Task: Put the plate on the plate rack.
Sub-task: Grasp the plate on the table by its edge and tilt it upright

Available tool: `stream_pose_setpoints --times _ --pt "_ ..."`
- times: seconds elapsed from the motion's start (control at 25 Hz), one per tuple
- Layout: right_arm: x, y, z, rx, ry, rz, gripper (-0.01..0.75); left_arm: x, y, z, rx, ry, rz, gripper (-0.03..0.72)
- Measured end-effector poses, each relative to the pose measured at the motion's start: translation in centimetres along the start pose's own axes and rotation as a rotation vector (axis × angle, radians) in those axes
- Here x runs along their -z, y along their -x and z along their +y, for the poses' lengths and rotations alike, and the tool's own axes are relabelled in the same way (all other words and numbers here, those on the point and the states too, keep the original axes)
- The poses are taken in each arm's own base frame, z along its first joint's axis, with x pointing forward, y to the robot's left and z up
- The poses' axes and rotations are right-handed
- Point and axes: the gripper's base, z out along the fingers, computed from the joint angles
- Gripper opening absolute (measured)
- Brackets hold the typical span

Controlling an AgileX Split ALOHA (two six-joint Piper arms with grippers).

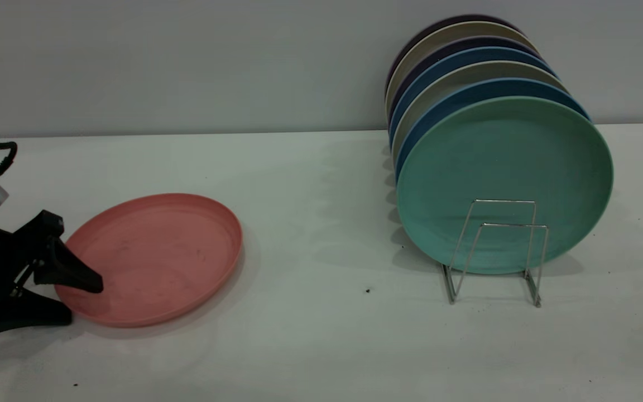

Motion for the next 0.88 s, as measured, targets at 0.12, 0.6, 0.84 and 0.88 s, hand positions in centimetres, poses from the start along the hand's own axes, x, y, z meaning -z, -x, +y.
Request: stream_pose_setpoints --times 0.12,0.6,0.84,0.88 --pt "0.0 0.0 0.0 0.000 0.000 0.000 0.540 0.0 0.0 0.0 0.001 0.000 0.001 0.384" --pt "0.0 -0.1 0.1 -0.014 0.011 0.012 0.540 0.2 -0.2 -0.2 -0.143 0.017 0.034 0.018" --pt "0.0 -0.2 0.4 -0.063 0.046 0.024 0.540 3.0 0.7 -2.5 -0.337 0.020 -0.015 0.016" --pt "0.0 -0.1 0.5 -0.072 0.057 0.018 0.540 3.7 1.0 -3.1 -0.366 0.019 -0.037 0.016"
